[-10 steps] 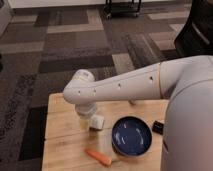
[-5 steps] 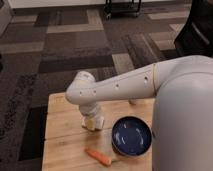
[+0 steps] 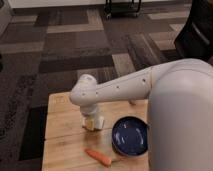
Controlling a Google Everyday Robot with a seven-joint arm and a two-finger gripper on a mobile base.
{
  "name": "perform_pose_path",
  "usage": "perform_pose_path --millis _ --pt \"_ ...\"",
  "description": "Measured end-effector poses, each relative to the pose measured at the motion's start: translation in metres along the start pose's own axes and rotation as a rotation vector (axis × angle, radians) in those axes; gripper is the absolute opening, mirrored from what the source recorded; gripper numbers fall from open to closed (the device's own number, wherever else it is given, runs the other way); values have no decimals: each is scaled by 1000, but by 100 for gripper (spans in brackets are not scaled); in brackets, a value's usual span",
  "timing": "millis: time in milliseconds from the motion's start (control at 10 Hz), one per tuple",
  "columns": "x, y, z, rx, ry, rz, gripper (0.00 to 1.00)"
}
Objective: Place the white sponge in the ceramic bowl
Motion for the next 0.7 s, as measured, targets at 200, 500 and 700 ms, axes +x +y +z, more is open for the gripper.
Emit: perform_pose_path --millis 200,500,700 --pt "-2 1 7 -1 -15 -21 65" --pt "-3 2 18 4 -36 -51 65" --pt "-3 -1 20 18 -49 -56 61"
